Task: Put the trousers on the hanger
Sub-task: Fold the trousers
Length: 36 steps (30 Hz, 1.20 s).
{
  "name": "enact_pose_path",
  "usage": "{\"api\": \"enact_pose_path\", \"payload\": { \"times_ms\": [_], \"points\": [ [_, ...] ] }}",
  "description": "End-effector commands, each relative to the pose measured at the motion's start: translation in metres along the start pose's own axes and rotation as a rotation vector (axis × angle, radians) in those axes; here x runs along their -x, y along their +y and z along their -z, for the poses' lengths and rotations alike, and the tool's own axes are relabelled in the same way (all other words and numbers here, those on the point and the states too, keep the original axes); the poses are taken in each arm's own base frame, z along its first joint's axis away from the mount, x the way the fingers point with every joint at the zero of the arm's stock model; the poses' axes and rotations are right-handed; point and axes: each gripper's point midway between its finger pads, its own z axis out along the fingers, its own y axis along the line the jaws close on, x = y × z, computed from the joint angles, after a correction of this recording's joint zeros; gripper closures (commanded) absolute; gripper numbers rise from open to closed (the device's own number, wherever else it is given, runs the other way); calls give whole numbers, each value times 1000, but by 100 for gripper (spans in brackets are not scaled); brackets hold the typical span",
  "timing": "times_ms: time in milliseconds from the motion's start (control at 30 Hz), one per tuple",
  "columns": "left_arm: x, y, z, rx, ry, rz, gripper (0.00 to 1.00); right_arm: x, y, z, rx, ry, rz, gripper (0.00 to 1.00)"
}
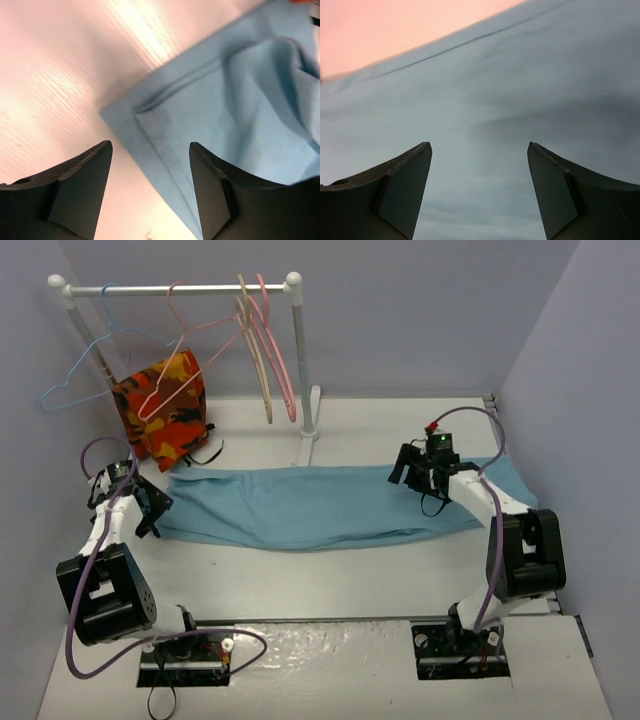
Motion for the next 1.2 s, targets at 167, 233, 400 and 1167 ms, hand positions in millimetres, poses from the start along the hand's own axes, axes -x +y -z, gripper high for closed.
{"api": "enact_pose_path", "payload": {
  "times_ms": [167,233,400,1167],
  "points": [
    [12,7,-22,15,11,-35,40,-12,54,15,171,-16,171,25],
    [15,7,-25,19,6,-44,40,-15,52,15,168,-11,178,25],
    [21,2,-31,9,4,-59,41,-20,52,13,178,7,174,25],
    [47,-10,12,-19,-46,-73,48,-48,43,0,165,80,167,25]
  ]
}}
